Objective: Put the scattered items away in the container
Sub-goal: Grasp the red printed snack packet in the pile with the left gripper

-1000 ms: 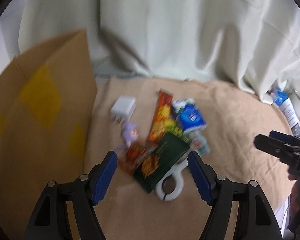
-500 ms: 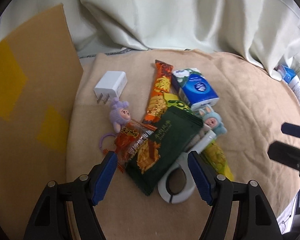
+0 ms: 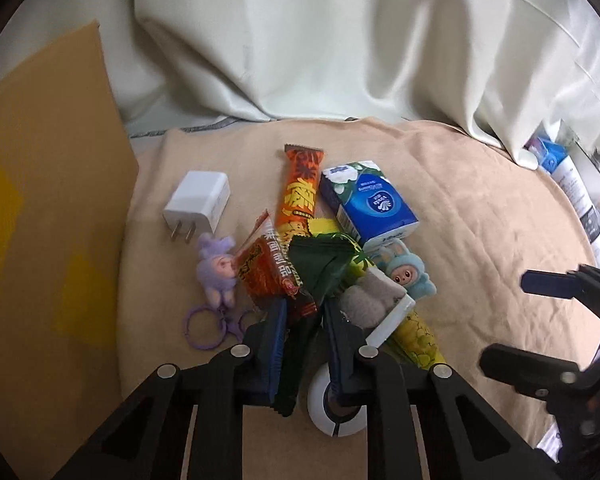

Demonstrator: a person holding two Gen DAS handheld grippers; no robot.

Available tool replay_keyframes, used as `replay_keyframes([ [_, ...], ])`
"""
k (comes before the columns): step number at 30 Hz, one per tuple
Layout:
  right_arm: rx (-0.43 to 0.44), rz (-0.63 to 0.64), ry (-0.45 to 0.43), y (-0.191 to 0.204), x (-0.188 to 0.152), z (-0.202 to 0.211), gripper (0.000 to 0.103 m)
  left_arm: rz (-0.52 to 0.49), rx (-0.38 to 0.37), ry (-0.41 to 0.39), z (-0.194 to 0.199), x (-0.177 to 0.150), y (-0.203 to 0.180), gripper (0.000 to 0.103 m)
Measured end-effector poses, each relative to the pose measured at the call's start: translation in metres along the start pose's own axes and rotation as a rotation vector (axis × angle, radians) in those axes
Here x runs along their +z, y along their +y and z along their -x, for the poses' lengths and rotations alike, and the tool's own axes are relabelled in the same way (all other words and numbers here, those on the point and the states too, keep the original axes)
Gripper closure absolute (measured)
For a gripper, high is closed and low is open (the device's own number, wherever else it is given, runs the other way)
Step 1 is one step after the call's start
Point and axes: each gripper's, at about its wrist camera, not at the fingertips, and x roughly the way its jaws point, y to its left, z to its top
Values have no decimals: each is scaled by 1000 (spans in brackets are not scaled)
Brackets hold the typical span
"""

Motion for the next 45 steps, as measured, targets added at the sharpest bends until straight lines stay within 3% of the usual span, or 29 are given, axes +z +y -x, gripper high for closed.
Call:
replay_keyframes([
  [2,2,13,6,2,1,-3,0,-8,-11,-16,9,3,-1,93],
  [7,20,26,11,8,6,-8,0,48,-36,-33,34,4,8,101],
  [12,39,40,14,15,8,-11,0,91,-45,-48,53,-4,14,101],
  [18,36,59,45,22,7,-26,0,137,-51,-18,46,-13,22,101],
  [26,49,53,45,20,7,-27,0,150,15,-21,38,-14,27,98],
  [29,50,47,44,19,8,-26,0,174,60,35,25,-11,34,98],
  [31,57,43,44,19,7,-26,0,220,18,64,19,-10,41,98],
  [33,59,42,52,20,7,-28,0,243,-5,41,21,-9,43,96],
  [36,57,52,55,24,6,-30,0,250,-17,47,18,-6,43,90],
  [38,62,57,54,26,5,-30,0,255,-24,55,14,-4,43,77],
  [39,62,58,55,26,5,-30,0,261,-25,55,12,-3,44,56],
  [40,64,58,57,26,5,-30,0,264,-31,56,10,-2,44,27],
  [41,63,57,57,26,5,-30,0,271,-38,63,8,-2,44,16],
  [45,59,53,54,25,5,-29,0,278,-29,88,-1,-2,47,13],
])
